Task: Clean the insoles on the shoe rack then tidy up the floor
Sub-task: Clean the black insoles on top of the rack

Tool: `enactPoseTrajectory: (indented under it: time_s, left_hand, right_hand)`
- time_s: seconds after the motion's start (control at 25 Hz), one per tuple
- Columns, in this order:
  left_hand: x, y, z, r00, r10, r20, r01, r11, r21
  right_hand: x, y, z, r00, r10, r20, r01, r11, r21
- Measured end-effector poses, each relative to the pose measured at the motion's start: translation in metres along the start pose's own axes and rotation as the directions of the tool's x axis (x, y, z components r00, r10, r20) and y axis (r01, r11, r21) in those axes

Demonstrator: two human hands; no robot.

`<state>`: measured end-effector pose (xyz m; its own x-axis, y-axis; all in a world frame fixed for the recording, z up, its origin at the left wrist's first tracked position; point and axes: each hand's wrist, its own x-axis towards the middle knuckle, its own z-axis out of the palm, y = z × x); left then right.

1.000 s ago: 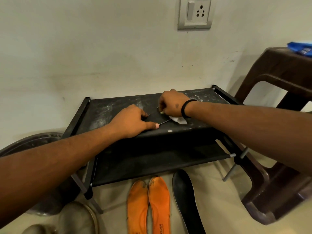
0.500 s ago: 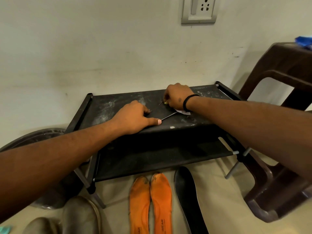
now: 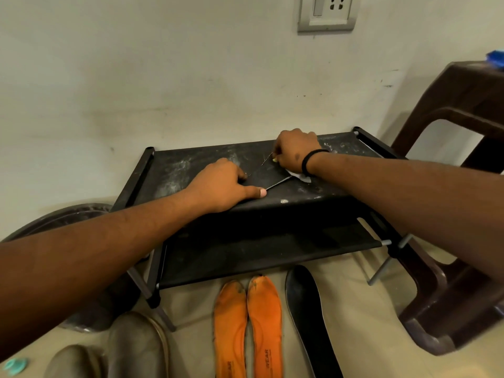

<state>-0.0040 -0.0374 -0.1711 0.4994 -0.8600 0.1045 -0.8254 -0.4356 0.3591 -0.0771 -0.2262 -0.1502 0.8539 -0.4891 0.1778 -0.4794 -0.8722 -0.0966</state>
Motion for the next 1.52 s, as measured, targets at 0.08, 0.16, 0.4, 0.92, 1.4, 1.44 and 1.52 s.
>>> enactPoseTrajectory:
  time_s: [0.08, 0.16, 0.4, 0.92, 1.4, 1.44, 1.52]
  left_hand:
    - [0.000, -0.001, -0.001, 1.000, 0.004, 0.009, -0.004, 1.000, -0.013]
    - [0.001, -0.004, 0.001, 1.000, -0.001, 0.002, 0.001, 1.000, -0.012]
    - [0.002, -0.004, 0.002, 1.000, 0.002, 0.003, -0.002, 1.000, -0.010]
    - [-0.002, 0.002, 0.000, 1.000, -0.011, 0.005, 0.011, 0.999, -0.041]
    - [-0.003, 0.001, -0.001, 0.999, -0.029, 0.041, 0.031, 0.998, -0.051]
    - [-0.003, 0.000, -0.001, 0.999, -0.027, 0.044, 0.029, 0.998, -0.053]
    - [-0.004, 0.000, -0.003, 0.998, -0.044, 0.046, 0.046, 0.999, -0.026]
  right_hand:
    - [0.001, -0.003, 0.004, 0.997, 0.077, 0.000, -0.077, 0.993, 0.094]
    - [-0.012, -0.024, 0.007, 0.995, -0.066, 0.077, 0.045, 0.967, 0.251]
    - [0.002, -0.011, 0.003, 0.999, -0.050, 0.003, 0.051, 0.996, -0.075]
    - [-0.009, 0.022, -0.011, 0.997, -0.031, 0.073, 0.031, 1.000, 0.005]
    - [-0.021, 0.036, -0.016, 0.990, -0.074, 0.121, 0.071, 0.997, 0.030]
    - [-0.017, 0.043, -0.017, 0.993, -0.039, 0.110, 0.034, 0.998, 0.048]
    - [-0.020, 0.040, -0.016, 0.988, -0.078, 0.135, 0.060, 0.989, 0.132]
